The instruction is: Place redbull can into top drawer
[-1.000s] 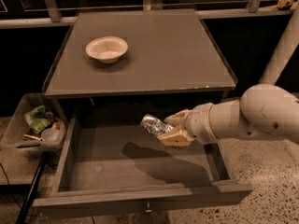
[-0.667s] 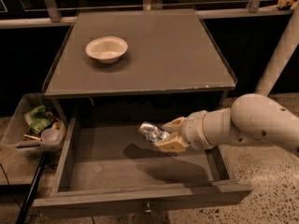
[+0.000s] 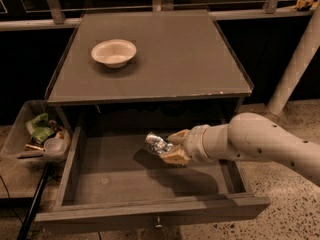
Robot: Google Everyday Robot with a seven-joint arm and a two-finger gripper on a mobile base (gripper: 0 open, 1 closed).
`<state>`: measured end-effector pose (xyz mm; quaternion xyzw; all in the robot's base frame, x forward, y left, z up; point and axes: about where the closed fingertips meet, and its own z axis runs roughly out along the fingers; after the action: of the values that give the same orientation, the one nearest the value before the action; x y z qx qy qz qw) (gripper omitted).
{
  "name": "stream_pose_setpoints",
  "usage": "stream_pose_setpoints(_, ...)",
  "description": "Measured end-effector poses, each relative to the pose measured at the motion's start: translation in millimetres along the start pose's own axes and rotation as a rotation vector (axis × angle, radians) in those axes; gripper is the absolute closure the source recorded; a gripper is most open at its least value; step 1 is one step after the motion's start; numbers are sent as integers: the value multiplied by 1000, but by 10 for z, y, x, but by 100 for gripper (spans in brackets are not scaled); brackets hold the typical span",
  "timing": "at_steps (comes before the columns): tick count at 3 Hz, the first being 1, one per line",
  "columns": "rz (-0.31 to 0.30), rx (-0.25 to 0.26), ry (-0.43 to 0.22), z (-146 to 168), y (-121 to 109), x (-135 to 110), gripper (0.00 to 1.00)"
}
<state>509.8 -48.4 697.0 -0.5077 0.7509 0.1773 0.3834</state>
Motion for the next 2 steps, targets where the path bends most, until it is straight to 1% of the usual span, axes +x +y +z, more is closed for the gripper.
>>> stream_pose_setpoints(1, -13, 10, 26, 216, -10, 153, 100)
stream_pose_setpoints(2, -24, 23, 66, 418, -17, 307, 100)
